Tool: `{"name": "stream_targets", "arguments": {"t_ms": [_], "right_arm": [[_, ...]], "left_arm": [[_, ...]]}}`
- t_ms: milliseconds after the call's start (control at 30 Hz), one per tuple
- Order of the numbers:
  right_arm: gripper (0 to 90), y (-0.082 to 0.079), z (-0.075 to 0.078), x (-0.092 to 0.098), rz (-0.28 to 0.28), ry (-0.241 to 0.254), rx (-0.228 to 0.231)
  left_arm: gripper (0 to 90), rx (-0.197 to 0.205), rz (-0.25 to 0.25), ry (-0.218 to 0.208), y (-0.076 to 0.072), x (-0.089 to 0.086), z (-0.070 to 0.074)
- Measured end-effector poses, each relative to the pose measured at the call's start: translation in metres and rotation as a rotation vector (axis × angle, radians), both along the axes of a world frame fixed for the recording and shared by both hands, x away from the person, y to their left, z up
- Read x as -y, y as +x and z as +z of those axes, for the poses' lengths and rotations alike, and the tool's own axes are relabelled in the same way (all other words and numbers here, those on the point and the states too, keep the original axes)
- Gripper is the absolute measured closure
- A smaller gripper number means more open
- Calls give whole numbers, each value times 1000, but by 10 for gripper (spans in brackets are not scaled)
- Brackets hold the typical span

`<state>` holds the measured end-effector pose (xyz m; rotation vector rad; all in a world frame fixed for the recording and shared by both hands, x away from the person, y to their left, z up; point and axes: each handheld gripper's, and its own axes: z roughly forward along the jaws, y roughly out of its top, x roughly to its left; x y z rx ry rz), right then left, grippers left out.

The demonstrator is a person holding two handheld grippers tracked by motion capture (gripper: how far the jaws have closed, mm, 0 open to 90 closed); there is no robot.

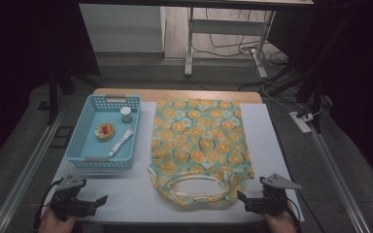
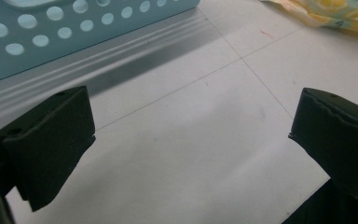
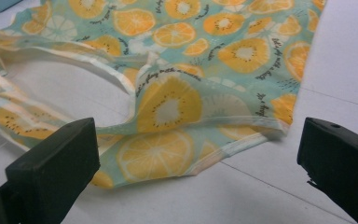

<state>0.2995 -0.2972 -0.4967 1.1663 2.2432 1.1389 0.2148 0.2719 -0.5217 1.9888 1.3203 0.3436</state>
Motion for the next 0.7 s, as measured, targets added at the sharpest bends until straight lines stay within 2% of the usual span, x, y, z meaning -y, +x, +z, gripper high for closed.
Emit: {"name": "stream_targets", "arguments": {"t_ms": [233, 533, 700], "right_arm": [[0, 1, 0, 1, 8, 10, -8], [0, 1, -1, 0, 12, 4, -11], [0, 1, 0, -1, 17, 1, -14]], "left_arm": [[0, 1, 2, -25, 0, -3, 0], [2, 21, -11, 1, -1, 0, 1], [2, 16, -3, 15, -1, 0, 1]]}}
